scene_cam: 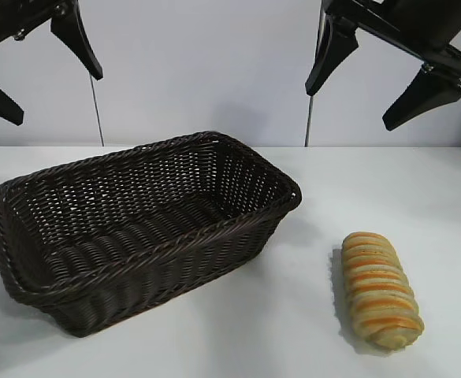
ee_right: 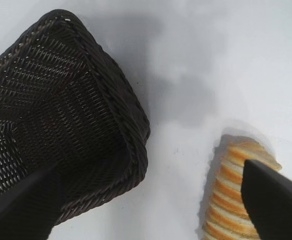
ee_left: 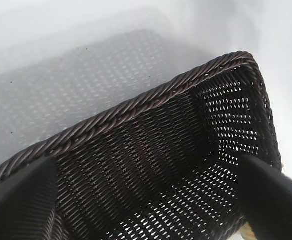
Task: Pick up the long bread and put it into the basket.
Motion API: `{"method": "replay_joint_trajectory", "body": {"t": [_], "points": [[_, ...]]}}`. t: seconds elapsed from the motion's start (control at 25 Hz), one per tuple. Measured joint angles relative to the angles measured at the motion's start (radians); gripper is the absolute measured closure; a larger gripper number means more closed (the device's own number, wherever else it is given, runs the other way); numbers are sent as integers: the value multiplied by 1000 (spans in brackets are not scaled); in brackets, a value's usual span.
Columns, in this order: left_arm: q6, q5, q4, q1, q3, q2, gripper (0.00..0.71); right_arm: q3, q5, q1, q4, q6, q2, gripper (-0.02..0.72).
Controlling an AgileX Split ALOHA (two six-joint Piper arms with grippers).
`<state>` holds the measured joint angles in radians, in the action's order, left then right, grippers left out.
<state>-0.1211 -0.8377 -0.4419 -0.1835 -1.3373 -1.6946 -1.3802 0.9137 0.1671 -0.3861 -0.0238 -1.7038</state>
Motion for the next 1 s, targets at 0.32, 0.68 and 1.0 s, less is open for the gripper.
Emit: {"method": "replay_joint_trajectory", "body": {"t": [0.32,0.68,1.0], "points": [[-1,0,0,0,0,0,15,0,1,0,0,0,0,8],[-1,0,0,0,0,0,15,0,3,0,1,0,0,8],[-1,68,-11,0,0,0,15,0,3,0,1,0,0,8]]}}
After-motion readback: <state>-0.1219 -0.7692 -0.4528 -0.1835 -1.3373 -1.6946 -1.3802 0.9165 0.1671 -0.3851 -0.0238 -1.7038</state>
